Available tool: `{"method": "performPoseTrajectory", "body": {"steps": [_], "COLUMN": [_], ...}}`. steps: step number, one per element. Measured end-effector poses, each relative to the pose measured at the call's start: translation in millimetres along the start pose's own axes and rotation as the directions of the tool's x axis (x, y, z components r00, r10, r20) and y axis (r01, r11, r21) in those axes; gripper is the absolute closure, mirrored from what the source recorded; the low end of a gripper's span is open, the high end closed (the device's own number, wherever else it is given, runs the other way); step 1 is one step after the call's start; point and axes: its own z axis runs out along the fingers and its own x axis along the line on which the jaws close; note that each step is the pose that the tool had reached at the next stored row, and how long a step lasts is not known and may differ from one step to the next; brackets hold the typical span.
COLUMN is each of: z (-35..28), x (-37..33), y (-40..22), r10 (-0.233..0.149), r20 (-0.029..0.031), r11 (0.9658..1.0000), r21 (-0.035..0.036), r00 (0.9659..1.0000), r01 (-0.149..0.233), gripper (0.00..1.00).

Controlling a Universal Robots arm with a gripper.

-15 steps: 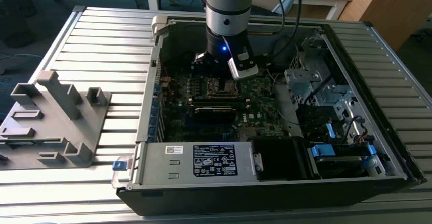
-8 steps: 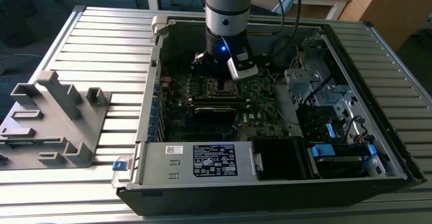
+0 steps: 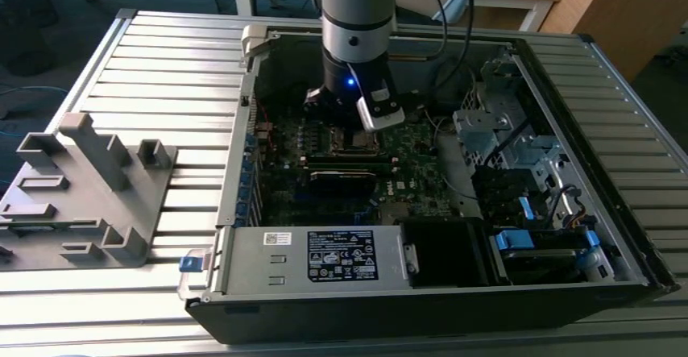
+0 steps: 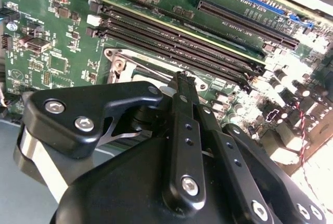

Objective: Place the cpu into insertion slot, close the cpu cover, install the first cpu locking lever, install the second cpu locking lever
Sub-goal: 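Install the second cpu locking lever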

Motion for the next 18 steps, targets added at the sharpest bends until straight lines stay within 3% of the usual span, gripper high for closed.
{"method": "performPoseTrajectory", "body": {"steps": [18], "z": [3.1], "x": [2.8], "y": [-0.6], "r10": [0.000], "r20": [0.0000], "r11": [1.0000], "r21": [0.0003], "r00": [1.0000], "r01": [0.000], "gripper": [0.89]}}
